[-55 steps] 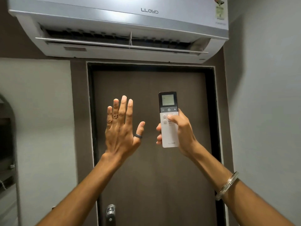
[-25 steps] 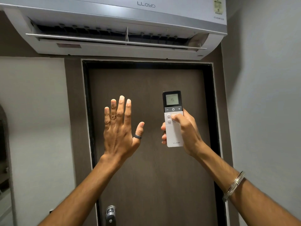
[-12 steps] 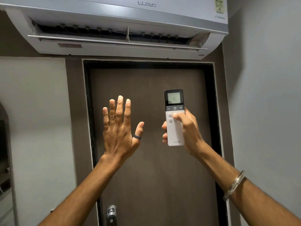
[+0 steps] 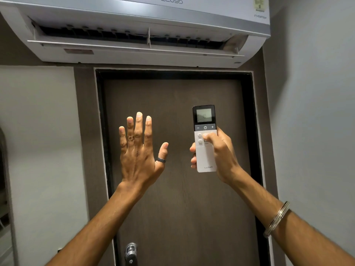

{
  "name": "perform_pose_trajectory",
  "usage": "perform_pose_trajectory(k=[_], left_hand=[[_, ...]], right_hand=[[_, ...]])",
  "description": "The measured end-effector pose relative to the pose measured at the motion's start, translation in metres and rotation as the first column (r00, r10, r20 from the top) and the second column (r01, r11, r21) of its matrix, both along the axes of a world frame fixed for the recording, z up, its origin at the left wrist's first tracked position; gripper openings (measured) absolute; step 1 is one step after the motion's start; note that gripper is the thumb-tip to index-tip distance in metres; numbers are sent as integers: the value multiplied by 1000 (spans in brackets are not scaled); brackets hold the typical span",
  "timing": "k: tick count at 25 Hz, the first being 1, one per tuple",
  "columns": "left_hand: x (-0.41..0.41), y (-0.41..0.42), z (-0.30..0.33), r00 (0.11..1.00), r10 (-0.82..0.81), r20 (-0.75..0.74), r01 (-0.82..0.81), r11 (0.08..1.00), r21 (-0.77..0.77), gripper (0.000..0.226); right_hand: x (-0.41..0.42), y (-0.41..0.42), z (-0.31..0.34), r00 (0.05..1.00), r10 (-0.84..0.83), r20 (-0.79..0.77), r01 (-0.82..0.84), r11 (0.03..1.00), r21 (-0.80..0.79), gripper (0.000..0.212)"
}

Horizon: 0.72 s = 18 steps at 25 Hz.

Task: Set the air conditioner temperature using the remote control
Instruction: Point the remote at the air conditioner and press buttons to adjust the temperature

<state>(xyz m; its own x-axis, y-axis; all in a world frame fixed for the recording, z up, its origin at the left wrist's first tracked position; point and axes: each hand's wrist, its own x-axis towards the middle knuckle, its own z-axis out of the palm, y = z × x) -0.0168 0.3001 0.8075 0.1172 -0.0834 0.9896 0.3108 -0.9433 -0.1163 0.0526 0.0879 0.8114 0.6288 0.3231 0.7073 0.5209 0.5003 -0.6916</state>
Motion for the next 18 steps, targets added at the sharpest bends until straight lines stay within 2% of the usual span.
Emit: perform_pose_trajectory(k=[14,16,18], left_hand=[[1,3,-2,1000,-13,-4,13,1000,-3,82],[-1,3,-4,1000,-18,-3,18,1000,-6,82],[-2,3,-5,1000,-18,-5,18,1000,-8,82]], right_hand=[[0,-4,-3,1000,22,-15,-22,1000,-12,18],[-1,-4,-4,999,25,-23,-26,1000,-12,25],[-1,-2,-4,996,49,-71,-49,999,-7,41]])
